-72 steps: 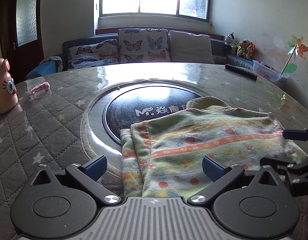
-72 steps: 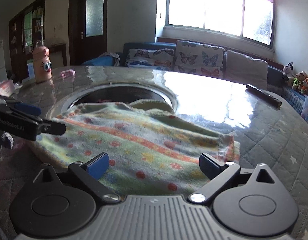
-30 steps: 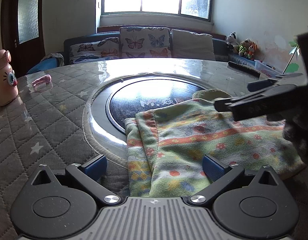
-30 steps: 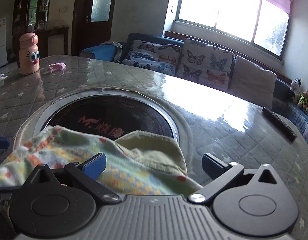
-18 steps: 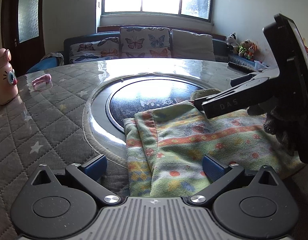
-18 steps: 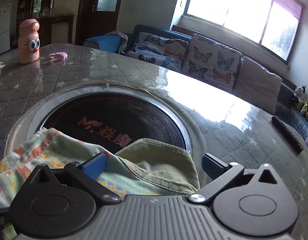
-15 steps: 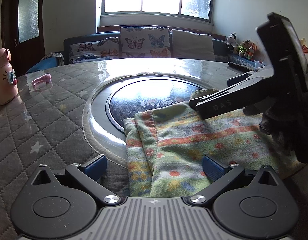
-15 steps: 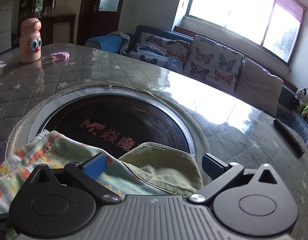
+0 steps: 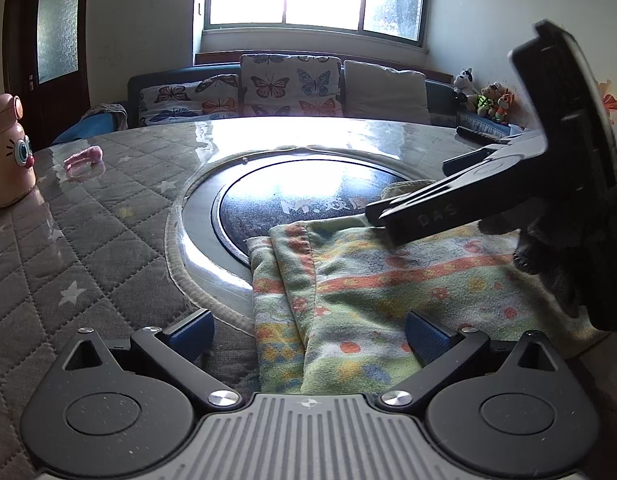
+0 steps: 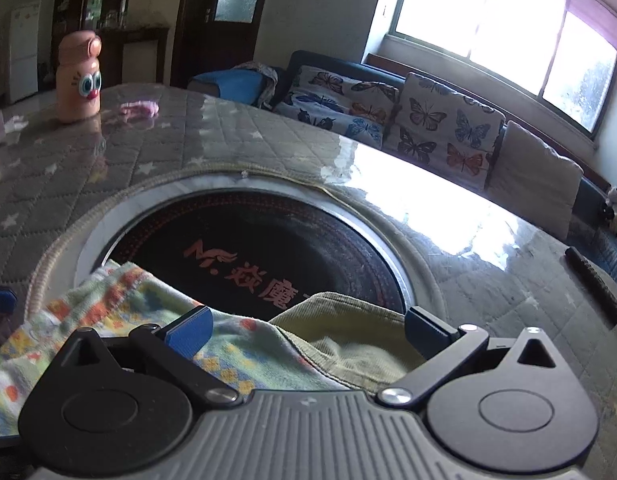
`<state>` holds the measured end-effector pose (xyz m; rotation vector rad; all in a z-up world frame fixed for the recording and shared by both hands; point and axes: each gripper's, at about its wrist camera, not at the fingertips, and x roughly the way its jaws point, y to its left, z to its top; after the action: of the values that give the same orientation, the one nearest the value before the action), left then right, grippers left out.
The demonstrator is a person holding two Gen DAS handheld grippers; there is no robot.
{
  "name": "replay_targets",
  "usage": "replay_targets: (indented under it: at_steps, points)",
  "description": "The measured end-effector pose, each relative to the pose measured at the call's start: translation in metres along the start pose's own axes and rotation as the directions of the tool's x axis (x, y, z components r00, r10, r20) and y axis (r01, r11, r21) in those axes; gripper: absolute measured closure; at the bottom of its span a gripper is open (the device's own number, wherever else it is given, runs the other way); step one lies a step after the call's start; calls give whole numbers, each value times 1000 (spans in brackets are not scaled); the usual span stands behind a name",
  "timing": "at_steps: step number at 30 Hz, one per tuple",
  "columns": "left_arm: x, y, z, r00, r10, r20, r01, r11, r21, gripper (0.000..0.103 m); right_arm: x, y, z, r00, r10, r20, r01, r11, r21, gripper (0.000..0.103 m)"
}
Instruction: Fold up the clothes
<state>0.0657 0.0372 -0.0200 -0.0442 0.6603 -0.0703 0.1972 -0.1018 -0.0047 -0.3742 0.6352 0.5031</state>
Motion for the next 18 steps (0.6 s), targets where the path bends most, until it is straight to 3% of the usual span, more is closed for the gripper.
replay_targets:
  at_steps: [10, 18]
  points:
    - [-5, 11, -2, 1000, 3, 21, -2, 998, -61, 0, -43, 0, -34, 1000, -15, 16, 16, 999, -46, 0]
    - [-11, 17, -3, 996, 88, 11, -87, 994, -72, 0, -85, 6, -68, 999, 19, 43, -17, 999, -46, 0]
